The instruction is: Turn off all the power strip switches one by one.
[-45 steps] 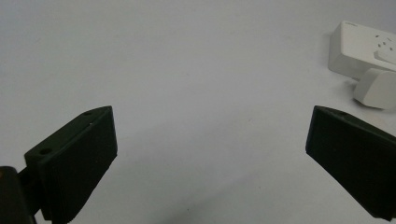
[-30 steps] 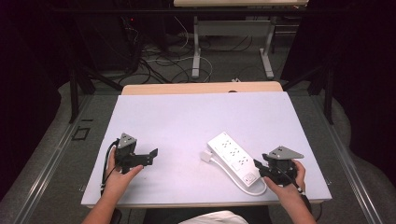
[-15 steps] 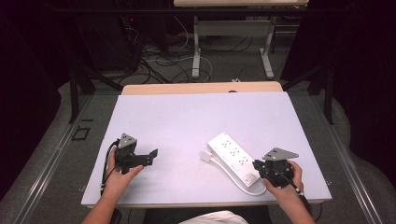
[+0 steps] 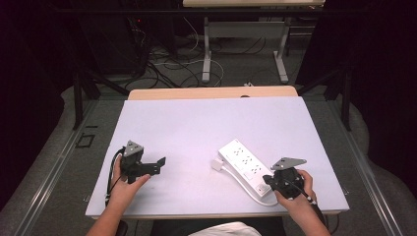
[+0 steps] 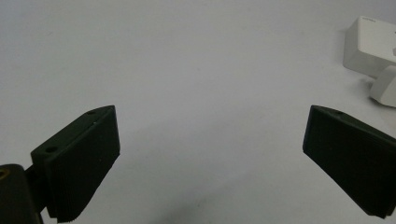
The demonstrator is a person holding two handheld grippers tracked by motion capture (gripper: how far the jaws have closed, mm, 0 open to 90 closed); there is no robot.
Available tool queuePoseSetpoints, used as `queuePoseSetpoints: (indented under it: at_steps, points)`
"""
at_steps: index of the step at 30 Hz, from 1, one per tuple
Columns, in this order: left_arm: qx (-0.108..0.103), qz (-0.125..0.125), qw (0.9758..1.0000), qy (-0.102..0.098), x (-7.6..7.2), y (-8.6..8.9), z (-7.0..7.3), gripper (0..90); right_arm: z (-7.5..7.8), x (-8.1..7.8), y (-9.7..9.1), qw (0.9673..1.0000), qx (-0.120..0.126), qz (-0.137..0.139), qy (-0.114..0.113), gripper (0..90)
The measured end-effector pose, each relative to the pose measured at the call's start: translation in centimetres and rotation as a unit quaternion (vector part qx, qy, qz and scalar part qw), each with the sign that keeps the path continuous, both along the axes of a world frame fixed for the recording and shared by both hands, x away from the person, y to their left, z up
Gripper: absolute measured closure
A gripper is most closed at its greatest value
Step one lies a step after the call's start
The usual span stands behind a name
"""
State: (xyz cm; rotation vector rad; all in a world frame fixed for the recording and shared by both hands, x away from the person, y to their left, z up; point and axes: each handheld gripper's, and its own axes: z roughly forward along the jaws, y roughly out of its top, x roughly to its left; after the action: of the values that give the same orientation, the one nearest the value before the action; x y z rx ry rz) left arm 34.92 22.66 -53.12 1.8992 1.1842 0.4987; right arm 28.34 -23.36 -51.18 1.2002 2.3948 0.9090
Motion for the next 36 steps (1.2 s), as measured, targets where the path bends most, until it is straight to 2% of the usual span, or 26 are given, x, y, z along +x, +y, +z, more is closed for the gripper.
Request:
queuePoseSetpoints:
  at_steps: [2, 4, 10, 11, 18, 19, 20, 21, 23, 25, 28, 34, 35, 36]
  points:
    - [-0.002, 0.001, 1.0000, 0.002, 0.0, 0.0, 0.0, 4.0, -0.2, 0.0, 0.2, 1.0000, 0.002, 0.002, 0.006, 90.0]
    - [-0.002, 0.000, 1.0000, 0.001, 0.0, 0.0, 0.0, 4.1, -0.3, 0.1, 0.3, 0.9999, -0.007, 0.012, 0.009, 90.0]
    - [-0.002, 0.001, 1.0000, 0.003, 0.0, 0.0, 0.0, 4.3, -0.4, 0.1, 0.6, 0.9997, -0.011, 0.009, 0.017, 90.0]
    - [-0.002, 0.001, 1.0000, 0.002, 0.0, 0.0, 0.0, 4.3, -0.5, 0.1, 0.6, 0.9995, -0.013, 0.016, 0.024, 90.0]
    - [-0.004, 0.003, 1.0000, -0.002, 0.0, -0.1, -0.1, 4.4, -0.8, 0.2, 0.8, 0.9992, -0.022, 0.020, 0.025, 90.0]
    - [-0.003, 0.002, 1.0000, 0.000, 0.0, 0.0, -0.1, 4.4, -0.6, 0.1, 0.8, 0.9986, -0.030, 0.019, 0.039, 90.0]
    - [-0.003, 0.002, 1.0000, 0.000, 0.0, 0.0, -0.1, 4.4, -0.6, 0.1, 0.8, 0.9986, -0.030, 0.019, 0.039, 90.0]
    - [-0.003, 0.003, 1.0000, -0.001, 0.0, -0.1, -0.1, 4.4, -0.8, 0.1, 1.0, 0.9992, -0.021, 0.023, 0.027, 90.0]
    - [-0.001, 0.000, 1.0000, 0.004, 0.0, 0.0, 0.0, 4.5, -0.7, 0.2, 1.0, 0.9988, -0.032, 0.024, 0.027, 90.0]
    - [-0.001, 0.000, 1.0000, 0.003, 0.0, -0.1, 0.0, 4.5, -0.8, 0.2, 1.1, 0.9990, -0.029, 0.025, 0.025, 90.0]
    - [-0.001, 0.000, 1.0000, 0.003, 0.0, -0.1, 0.0, 4.5, -0.7, 0.2, 1.2, 0.9986, -0.035, 0.028, 0.026, 90.0]
    - [-0.001, 0.001, 1.0000, 0.003, 0.0, -0.1, 0.0, 4.5, -0.7, 0.2, 1.1, 0.9989, -0.031, 0.021, 0.028, 90.0]
    - [-0.001, 0.001, 1.0000, 0.003, 0.0, -0.1, 0.0, 4.5, -0.6, 0.2, 1.2, 0.9984, -0.037, 0.020, 0.039, 90.0]
    - [-0.001, 0.001, 1.0000, 0.003, 0.0, -0.1, -0.1, 4.5, -0.6, 0.2, 1.1, 0.9982, -0.039, 0.025, 0.038, 90.0]
